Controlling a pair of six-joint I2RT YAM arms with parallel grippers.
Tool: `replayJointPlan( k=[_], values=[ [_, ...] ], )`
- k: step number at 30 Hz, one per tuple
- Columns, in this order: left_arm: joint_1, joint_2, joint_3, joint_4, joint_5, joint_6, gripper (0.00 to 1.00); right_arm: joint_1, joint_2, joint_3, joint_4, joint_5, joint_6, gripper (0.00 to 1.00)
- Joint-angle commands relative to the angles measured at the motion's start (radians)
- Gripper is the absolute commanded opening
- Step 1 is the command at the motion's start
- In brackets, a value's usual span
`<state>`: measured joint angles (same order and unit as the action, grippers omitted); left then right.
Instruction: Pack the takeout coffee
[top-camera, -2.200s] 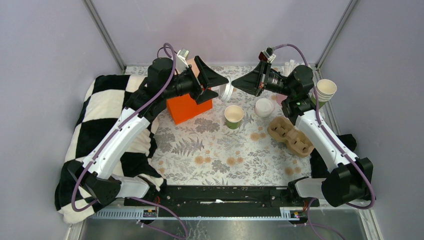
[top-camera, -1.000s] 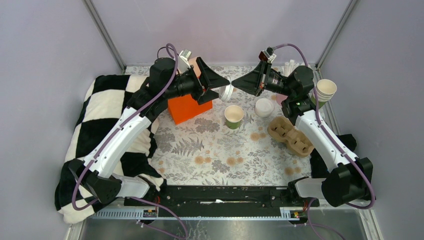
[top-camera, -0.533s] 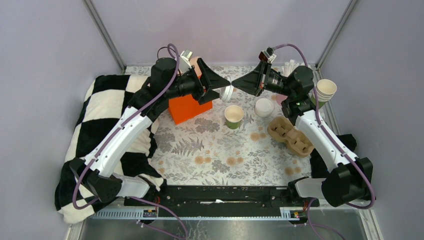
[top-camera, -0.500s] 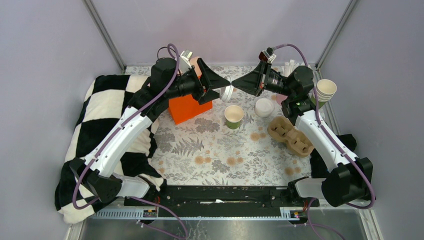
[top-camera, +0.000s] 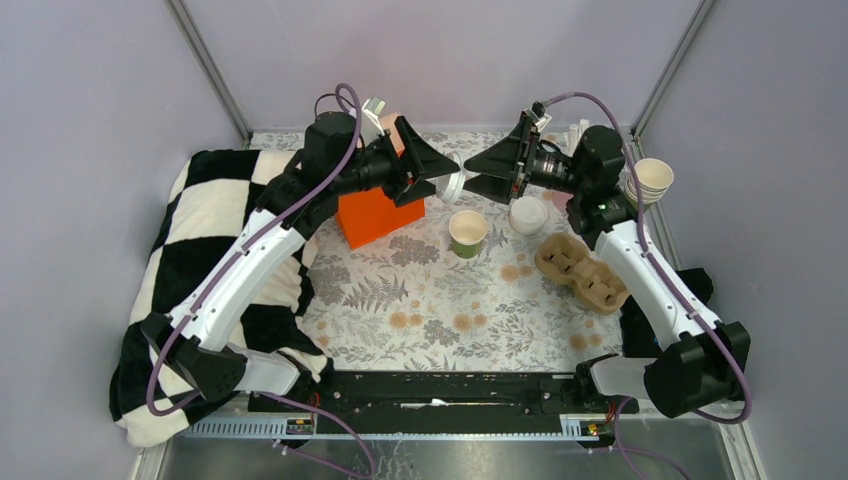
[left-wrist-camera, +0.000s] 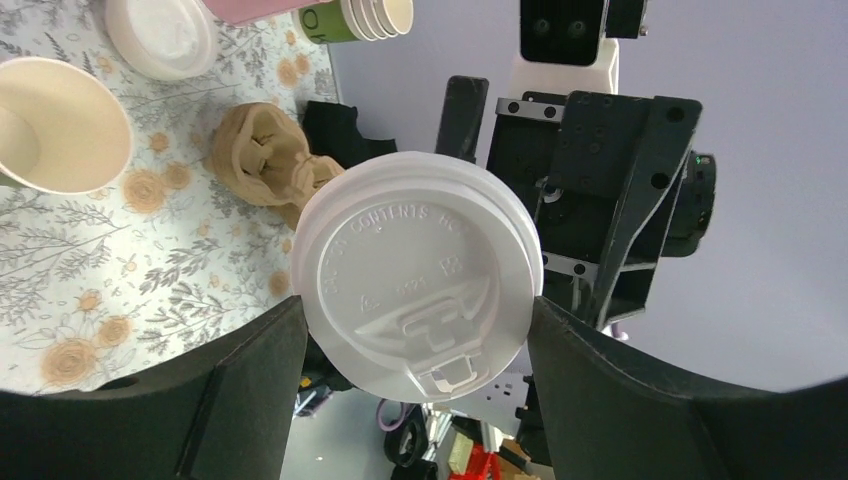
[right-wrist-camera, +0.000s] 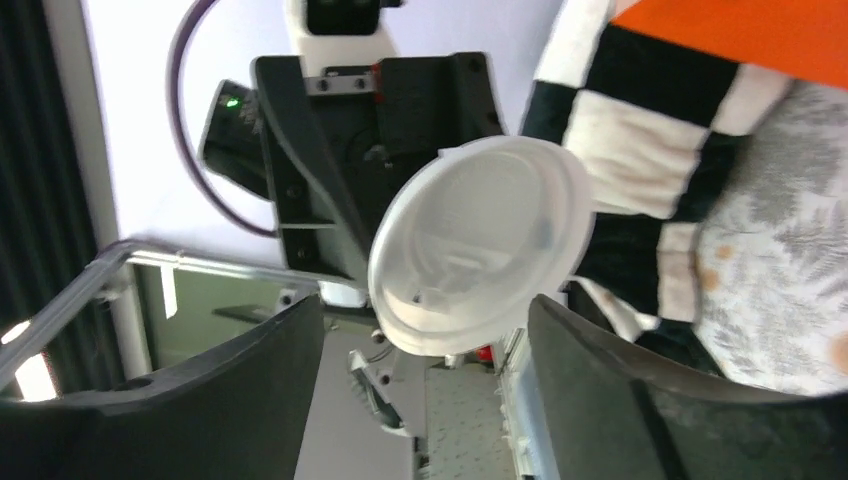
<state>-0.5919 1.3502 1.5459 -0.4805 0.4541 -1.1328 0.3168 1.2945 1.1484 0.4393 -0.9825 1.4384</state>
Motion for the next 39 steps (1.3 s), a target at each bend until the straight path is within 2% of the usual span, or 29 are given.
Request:
replayJointPlan(
  k=[1,2,5,7,9,13,19,24,30,39],
  values=[
    [-0.009,0.021,0.089,-0.049,-0.063,0.103,0.77,-0.075,-0.069,0.176,-0.622,0.077,-0.433,0.94],
    [-0.012,0.032,0.102,-0.07,-0.078,0.129,0.77,-0.109,-0.072,0.225,-0.8,0.127,-0.551,0.99],
    [-0.041,0.087,0.173,-0.152,-0.149,0.22,0.77,-0.162,-0.057,0.389,-1.235,0.378,-0.885,1.0],
    [-0.07,0.141,0.227,-0.216,-0.214,0.285,0.77,-0.163,-0.065,0.433,-1.375,0.541,-1.023,1.0],
    [-0.098,0.204,0.29,-0.282,-0.281,0.353,0.77,-0.162,-0.1,0.423,-1.438,0.66,-1.099,1.0],
    [-0.152,0.33,0.385,-0.381,-0.437,0.489,0.77,-0.162,-0.198,0.324,-1.464,0.77,-1.122,1.0],
    [-0.216,0.465,0.406,-0.421,-0.671,0.647,0.77,-0.162,-0.246,0.237,-1.488,0.766,-1.12,0.99],
    [-0.223,0.588,0.446,-0.406,-0.68,0.723,0.77,-0.162,-0.308,0.182,-1.429,0.698,-1.076,0.99],
    [-0.228,0.706,0.541,-0.408,-0.646,0.742,0.77,-0.162,-0.305,0.165,-1.43,0.694,-1.093,0.99],
    [-0.23,0.758,0.576,-0.435,-0.613,0.764,0.77,-0.162,-0.298,0.149,-1.412,0.696,-1.101,0.99]
  ],
)
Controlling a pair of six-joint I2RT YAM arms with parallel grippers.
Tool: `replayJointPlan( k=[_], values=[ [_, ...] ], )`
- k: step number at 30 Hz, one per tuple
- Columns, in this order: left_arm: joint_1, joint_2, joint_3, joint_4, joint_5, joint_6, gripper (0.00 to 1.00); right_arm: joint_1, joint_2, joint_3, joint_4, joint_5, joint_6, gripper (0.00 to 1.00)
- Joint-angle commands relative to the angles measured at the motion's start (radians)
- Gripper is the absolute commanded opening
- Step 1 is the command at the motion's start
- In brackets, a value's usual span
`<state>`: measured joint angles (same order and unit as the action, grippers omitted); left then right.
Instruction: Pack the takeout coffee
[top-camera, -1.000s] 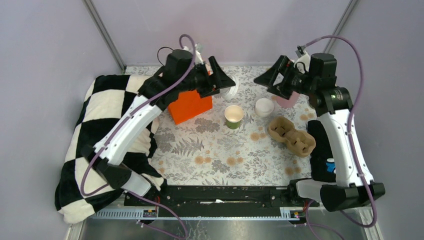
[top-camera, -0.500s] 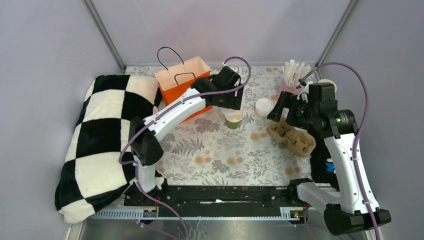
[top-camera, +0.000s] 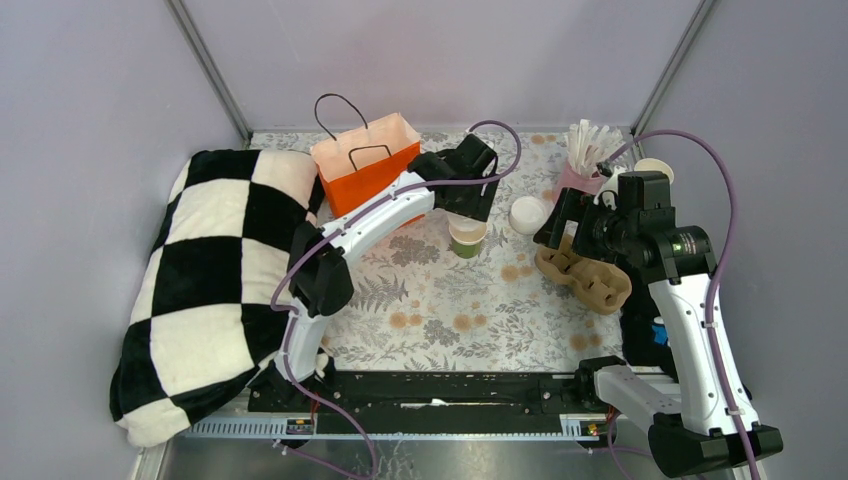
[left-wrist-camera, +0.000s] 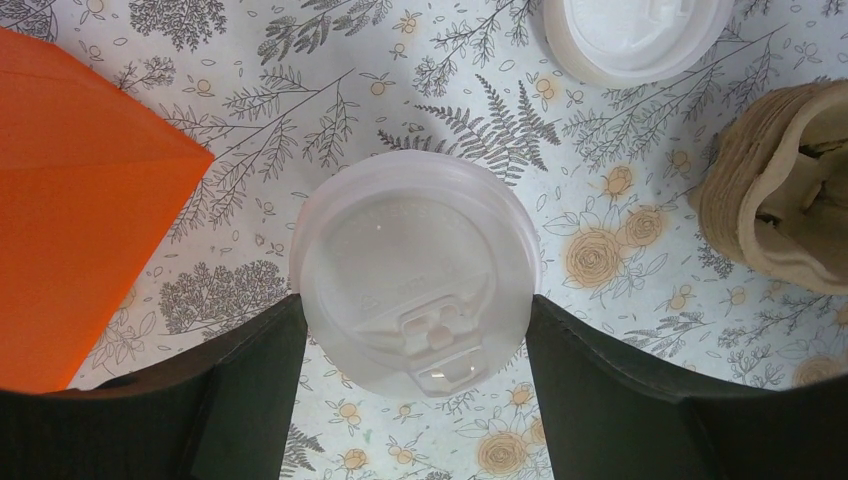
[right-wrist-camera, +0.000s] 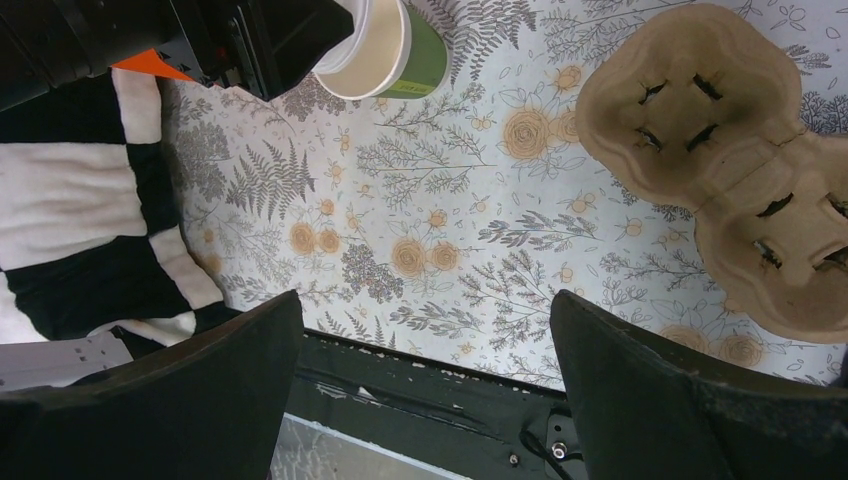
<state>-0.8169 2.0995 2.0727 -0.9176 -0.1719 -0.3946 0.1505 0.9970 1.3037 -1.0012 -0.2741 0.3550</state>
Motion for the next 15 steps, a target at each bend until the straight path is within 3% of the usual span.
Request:
replayJointPlan(
  k=[1,15],
  values=[
    [-0.006,0.012,0.051,-0.004,0.018,0.025,0.77,0.004,0.0,-0.006,0.03,-0.013,-0.019,0.99],
    [-0.021,0.026,0.028,-0.016,0.034,0.048,0.78,0.005,-0.003,-0.018,0.046,-0.014,-0.021,0.99]
  ],
)
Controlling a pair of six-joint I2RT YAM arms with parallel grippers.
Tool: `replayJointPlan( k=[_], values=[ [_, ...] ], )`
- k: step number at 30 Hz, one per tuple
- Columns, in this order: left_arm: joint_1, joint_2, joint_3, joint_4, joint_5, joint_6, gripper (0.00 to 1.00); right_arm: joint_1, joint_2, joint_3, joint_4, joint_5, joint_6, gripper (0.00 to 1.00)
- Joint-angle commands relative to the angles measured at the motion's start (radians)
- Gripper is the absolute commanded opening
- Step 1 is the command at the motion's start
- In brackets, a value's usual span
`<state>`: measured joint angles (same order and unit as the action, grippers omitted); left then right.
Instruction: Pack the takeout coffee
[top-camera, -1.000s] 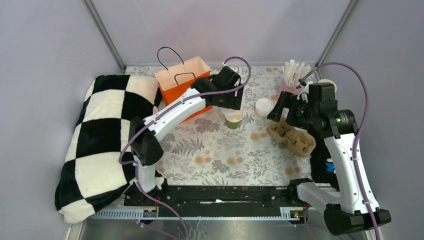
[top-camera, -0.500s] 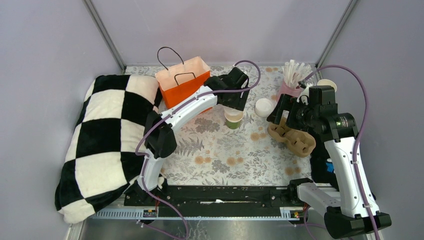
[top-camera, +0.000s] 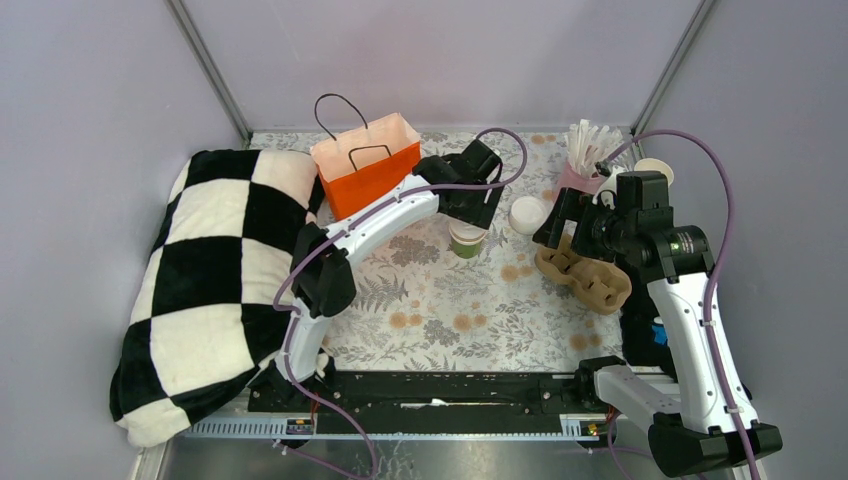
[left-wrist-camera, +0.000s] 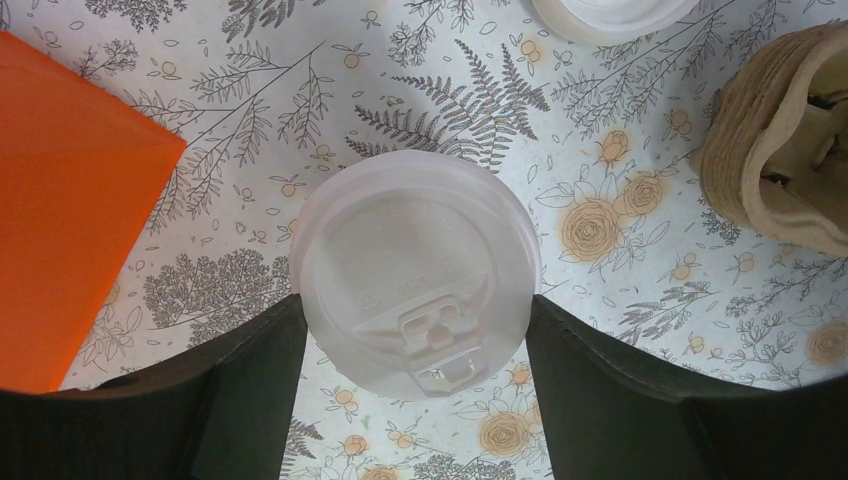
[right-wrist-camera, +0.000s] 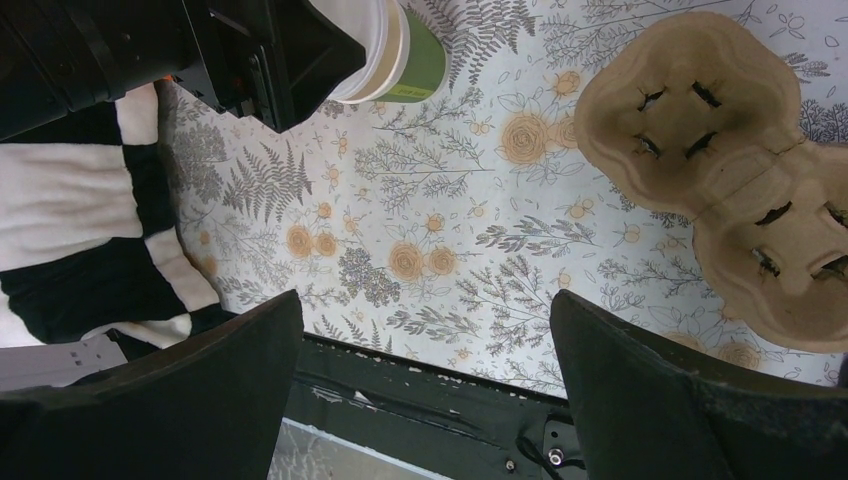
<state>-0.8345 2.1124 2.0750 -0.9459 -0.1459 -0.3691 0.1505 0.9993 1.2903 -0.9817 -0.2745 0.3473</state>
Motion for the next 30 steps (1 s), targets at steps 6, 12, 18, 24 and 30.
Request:
replayJointPlan(
  k=[6,12,18,24,30],
  values=[
    [-0.005,0.024,0.027,0.012,0.002,0.026,0.8,0.004,-0.008,-0.004,0.022,-0.012,-0.014,0.99],
    [-0.004,0.039,0.037,0.012,-0.006,0.037,0.81,0.004,-0.01,-0.012,0.024,-0.013,-0.015,0.99],
    [-0.004,0.04,0.032,0.012,-0.004,0.039,0.82,0.004,-0.013,-0.014,0.023,-0.013,-0.017,0.99],
    [-0.004,0.043,0.036,0.011,-0.001,0.042,0.82,0.004,-0.01,-0.017,0.028,-0.017,-0.015,0.99],
    [-0.005,0.042,0.062,0.012,0.002,0.043,0.85,0.004,-0.007,-0.018,0.029,-0.019,-0.015,0.99]
  ],
)
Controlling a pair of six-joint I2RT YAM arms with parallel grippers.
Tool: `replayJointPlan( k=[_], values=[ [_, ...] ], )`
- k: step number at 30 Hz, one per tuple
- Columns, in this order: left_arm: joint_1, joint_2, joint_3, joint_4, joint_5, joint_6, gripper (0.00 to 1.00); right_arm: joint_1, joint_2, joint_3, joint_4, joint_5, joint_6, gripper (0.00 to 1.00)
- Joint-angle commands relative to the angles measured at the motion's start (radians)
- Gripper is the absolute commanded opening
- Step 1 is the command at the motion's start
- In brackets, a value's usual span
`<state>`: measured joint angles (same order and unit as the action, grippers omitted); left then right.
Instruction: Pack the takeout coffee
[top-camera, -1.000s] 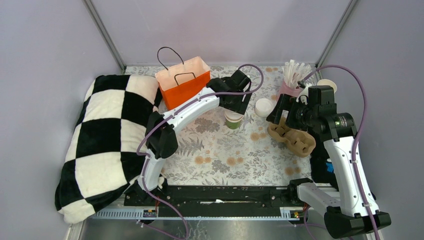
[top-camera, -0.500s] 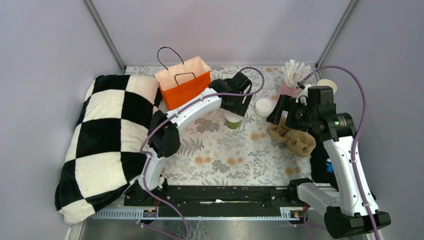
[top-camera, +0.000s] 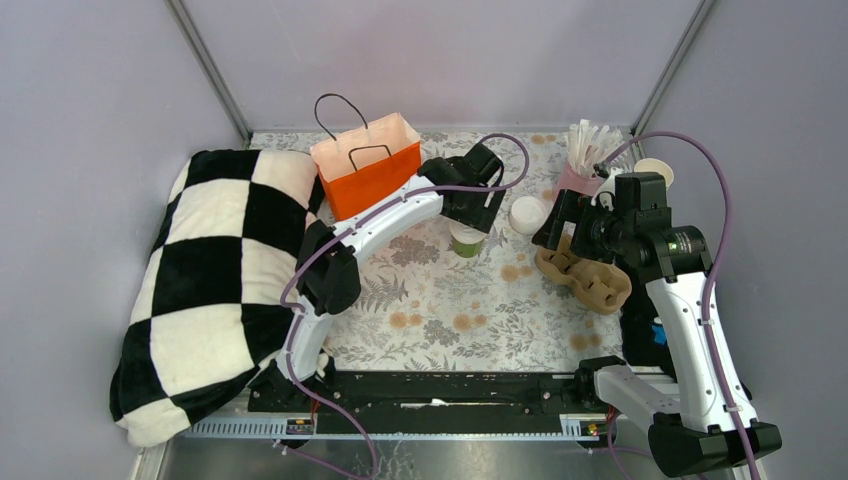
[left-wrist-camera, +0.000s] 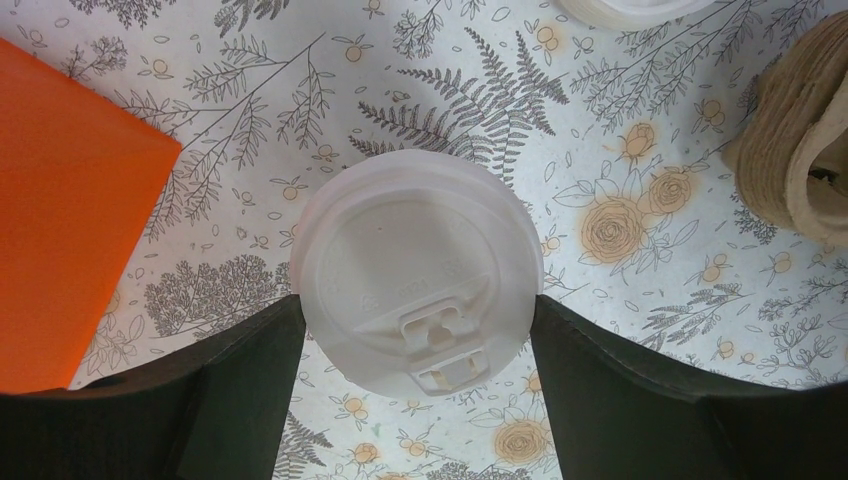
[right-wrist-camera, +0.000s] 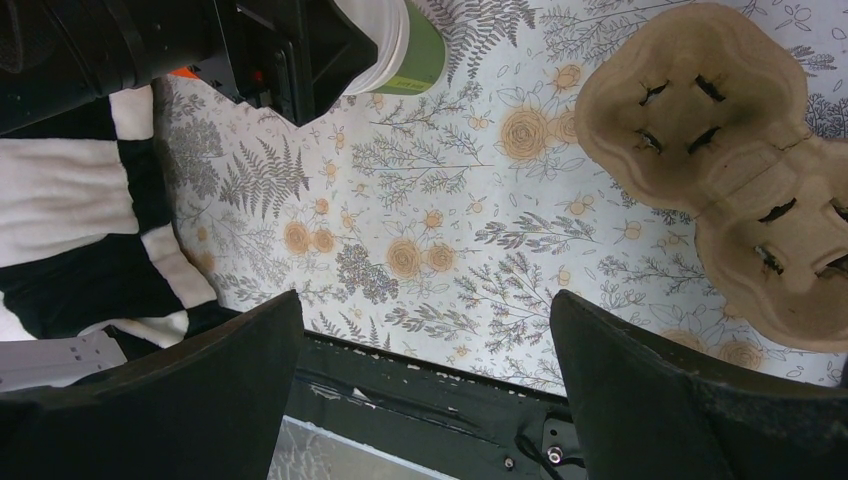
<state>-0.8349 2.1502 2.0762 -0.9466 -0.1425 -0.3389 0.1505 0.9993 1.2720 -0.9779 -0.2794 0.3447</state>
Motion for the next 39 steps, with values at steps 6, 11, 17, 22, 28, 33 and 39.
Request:
replayJointPlan(
  k=[6,11,17,22,28,33,39],
  values=[
    [-0.004,0.018,0.077,0.002,-0.001,0.02,0.87,0.004,-0.001,0.003,0.031,-0.017,-0.013,0.99],
    [-0.004,0.027,0.085,-0.005,0.001,0.024,0.88,0.004,0.003,0.001,0.036,-0.02,-0.013,0.99],
    [-0.003,-0.013,0.09,-0.046,-0.064,0.023,0.93,0.004,0.015,-0.004,0.04,-0.03,-0.009,0.99],
    [0.015,-0.136,0.079,-0.062,-0.043,-0.029,0.99,0.004,0.061,-0.043,0.087,-0.13,0.029,1.0],
    [0.115,-0.302,-0.098,0.031,0.196,-0.183,0.98,0.004,0.218,-0.093,0.292,-0.325,0.143,0.99],
    [0.178,-0.434,-0.366,0.252,0.36,-0.367,0.87,0.021,0.419,-0.037,0.432,-0.429,0.174,0.92],
    [0.18,-0.537,-0.606,0.492,0.363,-0.601,0.65,0.036,0.625,0.04,0.477,-0.453,0.14,0.75]
  ],
)
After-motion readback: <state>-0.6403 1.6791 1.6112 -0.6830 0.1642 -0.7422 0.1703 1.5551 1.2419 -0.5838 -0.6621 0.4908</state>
